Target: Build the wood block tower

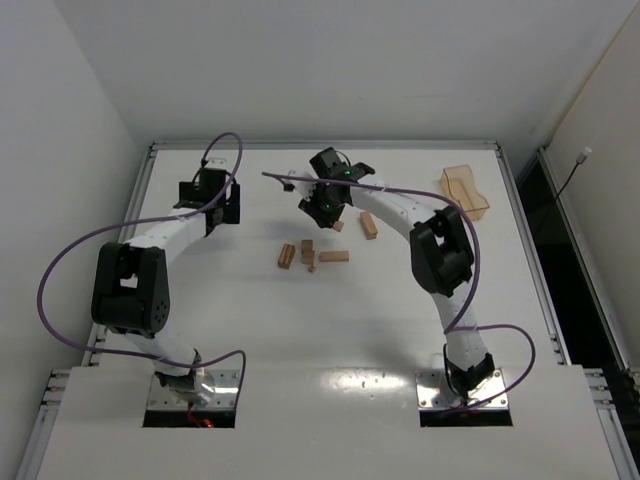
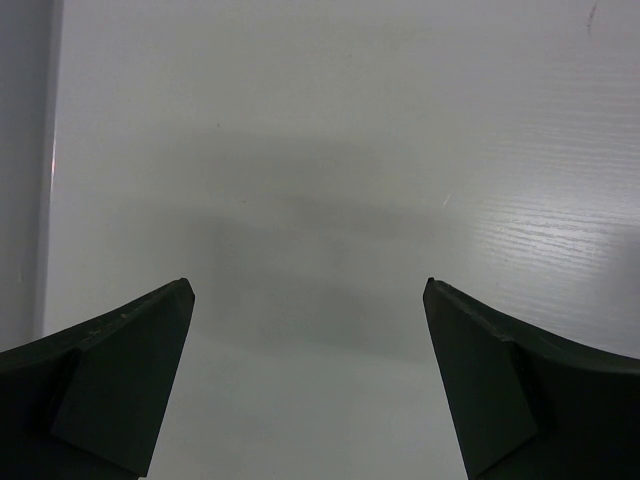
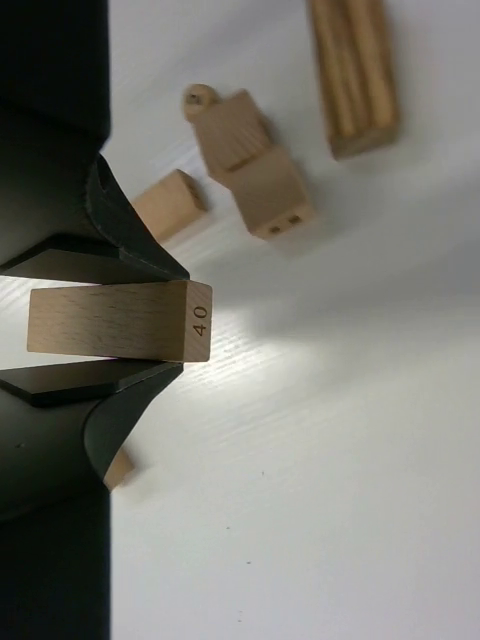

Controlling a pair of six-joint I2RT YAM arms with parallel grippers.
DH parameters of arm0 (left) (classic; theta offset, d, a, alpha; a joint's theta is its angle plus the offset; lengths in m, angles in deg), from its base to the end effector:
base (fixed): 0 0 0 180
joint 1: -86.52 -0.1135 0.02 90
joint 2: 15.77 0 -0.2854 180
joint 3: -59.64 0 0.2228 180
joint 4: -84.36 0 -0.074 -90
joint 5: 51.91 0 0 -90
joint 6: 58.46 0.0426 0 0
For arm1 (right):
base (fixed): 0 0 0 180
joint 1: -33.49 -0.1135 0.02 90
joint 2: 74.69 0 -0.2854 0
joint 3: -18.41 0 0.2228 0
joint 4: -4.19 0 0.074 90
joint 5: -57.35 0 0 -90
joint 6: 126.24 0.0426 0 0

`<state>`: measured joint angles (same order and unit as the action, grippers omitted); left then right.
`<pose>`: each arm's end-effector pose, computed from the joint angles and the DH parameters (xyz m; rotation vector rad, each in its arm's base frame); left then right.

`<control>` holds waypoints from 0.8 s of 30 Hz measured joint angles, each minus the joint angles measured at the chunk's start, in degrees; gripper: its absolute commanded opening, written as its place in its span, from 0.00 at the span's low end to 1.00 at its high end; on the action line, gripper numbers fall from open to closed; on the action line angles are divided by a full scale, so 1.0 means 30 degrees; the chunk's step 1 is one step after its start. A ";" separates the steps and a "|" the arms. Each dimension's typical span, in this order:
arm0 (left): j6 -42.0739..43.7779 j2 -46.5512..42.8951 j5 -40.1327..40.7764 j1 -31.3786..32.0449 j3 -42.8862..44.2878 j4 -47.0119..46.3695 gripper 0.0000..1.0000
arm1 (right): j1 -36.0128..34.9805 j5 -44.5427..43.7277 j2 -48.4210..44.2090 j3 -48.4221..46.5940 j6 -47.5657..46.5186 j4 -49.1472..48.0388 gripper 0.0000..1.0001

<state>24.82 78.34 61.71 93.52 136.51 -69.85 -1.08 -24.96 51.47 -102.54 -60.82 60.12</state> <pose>0.3354 -0.0240 0.2550 -0.1999 2.2614 0.3520 0.3808 0.2693 0.2219 -1.3436 2.2750 0.2361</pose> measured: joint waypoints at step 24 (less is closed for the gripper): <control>0.0000 0.0000 -0.0044 -0.0211 0.0000 0.0007 0.99 | -0.0058 0.1173 -0.4561 0.7752 -0.0780 -0.2463 0.00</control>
<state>24.82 78.34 61.57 92.89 136.51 -69.83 -1.25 -21.44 37.79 -79.29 -63.16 52.73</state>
